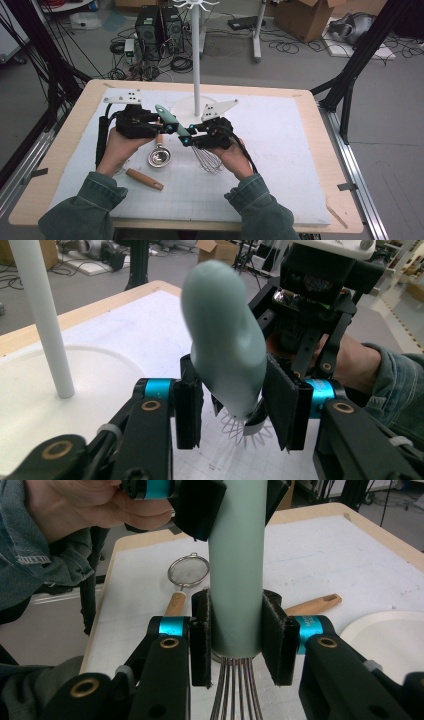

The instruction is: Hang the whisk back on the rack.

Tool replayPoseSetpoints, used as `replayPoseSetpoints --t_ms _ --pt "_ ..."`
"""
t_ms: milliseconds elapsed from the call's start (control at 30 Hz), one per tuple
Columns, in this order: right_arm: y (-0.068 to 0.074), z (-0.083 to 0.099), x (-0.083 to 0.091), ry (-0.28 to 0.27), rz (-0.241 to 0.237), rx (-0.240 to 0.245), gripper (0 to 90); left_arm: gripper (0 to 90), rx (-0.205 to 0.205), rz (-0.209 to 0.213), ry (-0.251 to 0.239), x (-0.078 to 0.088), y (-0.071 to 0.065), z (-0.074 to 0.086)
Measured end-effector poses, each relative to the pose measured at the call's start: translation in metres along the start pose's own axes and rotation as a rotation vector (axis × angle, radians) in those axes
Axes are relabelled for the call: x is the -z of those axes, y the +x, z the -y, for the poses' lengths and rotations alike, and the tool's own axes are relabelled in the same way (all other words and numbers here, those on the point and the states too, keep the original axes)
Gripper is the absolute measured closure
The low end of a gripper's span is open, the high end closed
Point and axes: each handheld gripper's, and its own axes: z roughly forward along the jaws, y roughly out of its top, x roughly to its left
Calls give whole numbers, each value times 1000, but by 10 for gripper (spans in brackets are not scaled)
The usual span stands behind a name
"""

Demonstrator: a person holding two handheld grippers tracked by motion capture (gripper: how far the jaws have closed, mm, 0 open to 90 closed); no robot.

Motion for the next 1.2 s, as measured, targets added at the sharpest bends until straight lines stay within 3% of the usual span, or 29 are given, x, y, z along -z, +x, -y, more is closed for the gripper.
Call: replayPoseSetpoints --t_ms 167,433,733,900,1067,1133,1200 --pt "3 -1 -2 9 -1 2 689 648 -5 38 1 0 -1 -3" --pt "5 -3 -3 19 -16 12 680 658 -31 51 19 0 -4 -6" --pt "1 -7 2 37 -82 31 617 659 -56 62 35 -2 -8 -10" --pt "0 -12 5 50 -95 61 650 660 -66 68 37 -3 -9 -11" --pt "-2 -12 5 47 -96 46 683 657 -68 69 35 -3 -8 -10" --pt "-2 -12 5 45 -93 48 687 651 -71 66 34 -2 -8 -10" --pt "-2 -12 4 44 -100 44 688 559 -61 40 27 1 -8 -10"
